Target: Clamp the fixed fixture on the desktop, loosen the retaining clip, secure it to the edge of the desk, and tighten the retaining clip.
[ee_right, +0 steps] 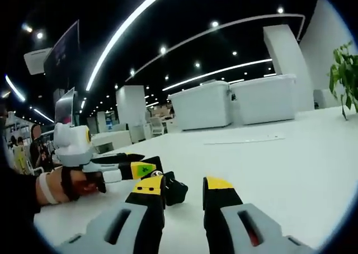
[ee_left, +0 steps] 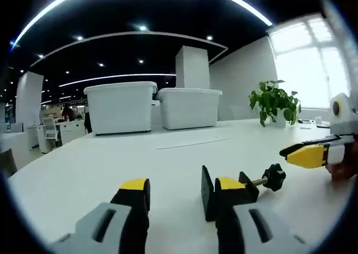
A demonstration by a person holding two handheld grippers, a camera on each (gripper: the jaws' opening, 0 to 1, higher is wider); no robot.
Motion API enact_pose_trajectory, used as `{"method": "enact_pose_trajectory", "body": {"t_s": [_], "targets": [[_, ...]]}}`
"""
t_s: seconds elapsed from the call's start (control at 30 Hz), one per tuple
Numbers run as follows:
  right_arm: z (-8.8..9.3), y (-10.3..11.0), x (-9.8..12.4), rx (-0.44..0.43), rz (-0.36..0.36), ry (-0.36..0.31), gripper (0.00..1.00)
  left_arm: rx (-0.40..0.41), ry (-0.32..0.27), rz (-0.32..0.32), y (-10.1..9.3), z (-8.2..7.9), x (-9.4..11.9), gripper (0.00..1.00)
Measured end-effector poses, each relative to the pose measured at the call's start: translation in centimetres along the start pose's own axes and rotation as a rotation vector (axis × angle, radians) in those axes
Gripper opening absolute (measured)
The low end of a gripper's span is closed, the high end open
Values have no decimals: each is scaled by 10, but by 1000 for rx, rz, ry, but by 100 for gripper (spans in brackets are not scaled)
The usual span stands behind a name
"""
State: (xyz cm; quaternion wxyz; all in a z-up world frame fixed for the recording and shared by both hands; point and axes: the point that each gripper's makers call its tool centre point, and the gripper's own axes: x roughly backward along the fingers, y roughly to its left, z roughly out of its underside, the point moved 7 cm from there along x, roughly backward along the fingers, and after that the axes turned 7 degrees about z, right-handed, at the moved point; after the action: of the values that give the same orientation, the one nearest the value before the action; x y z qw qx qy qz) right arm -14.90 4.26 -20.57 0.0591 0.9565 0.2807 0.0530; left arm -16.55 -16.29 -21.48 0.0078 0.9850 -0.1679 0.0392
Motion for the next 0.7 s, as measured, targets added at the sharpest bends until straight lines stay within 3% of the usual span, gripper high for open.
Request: {"method": "enact_pose_trajectory", "body": {"t_s": [0.2, 0.33, 0.5, 0.7], "targets": [[-1, 1, 0, 12, -4, -2, 26, -10, -10, 12, -7, -1, 1, 38], [-1, 0, -1, 7, -4, 0, 26, -9, -12, 38, -11, -2, -1, 29], [0, -1, -1, 3, -4, 3, 26, 11, -15, 52, -11, -1, 0, 28], [-1, -1, -2, -2, -13, 3, 26, 6, 8, 100, -20, 3, 0, 13]]}}
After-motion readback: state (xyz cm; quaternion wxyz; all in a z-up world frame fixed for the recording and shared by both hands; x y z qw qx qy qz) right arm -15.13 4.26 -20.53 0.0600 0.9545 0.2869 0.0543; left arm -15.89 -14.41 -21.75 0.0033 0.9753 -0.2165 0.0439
